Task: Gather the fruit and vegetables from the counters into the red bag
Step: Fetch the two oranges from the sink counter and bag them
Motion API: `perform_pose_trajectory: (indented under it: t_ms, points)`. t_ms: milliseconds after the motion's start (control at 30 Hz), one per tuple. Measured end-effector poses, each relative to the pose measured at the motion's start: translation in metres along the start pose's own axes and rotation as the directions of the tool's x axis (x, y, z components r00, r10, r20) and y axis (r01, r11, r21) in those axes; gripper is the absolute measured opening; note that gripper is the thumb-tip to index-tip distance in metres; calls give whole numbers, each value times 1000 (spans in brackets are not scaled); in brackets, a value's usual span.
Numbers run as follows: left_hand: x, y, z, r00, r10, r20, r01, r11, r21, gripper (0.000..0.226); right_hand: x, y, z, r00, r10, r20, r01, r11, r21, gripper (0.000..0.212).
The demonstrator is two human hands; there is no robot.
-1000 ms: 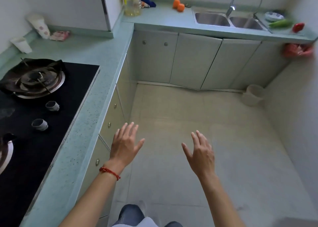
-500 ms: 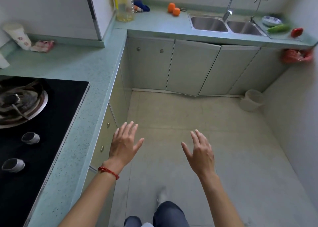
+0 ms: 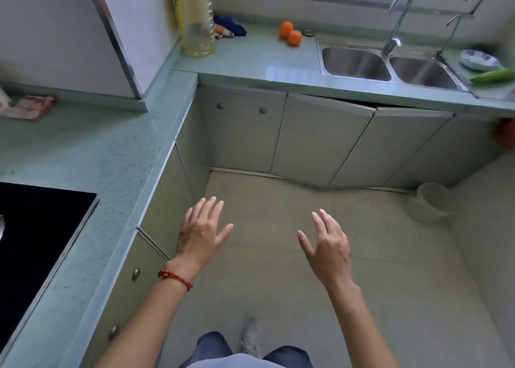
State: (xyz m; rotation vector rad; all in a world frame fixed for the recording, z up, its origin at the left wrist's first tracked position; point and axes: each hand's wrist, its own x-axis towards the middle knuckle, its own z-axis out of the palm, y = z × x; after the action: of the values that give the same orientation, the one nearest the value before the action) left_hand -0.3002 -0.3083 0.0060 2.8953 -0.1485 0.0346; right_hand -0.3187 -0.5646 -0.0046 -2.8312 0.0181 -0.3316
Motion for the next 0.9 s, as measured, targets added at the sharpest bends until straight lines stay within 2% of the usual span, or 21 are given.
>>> perform_pose_trajectory:
  t_ms: [467,900]
  points:
    - [243,3,8,999,37,2,-37,999,-12,61,229,22,48,1000,-3,4,3,1000,-11,58]
    - [463,-13,0,998,62,4,-62,998,-26,70,437,26,82,998,61,-5,-61,998,1,61]
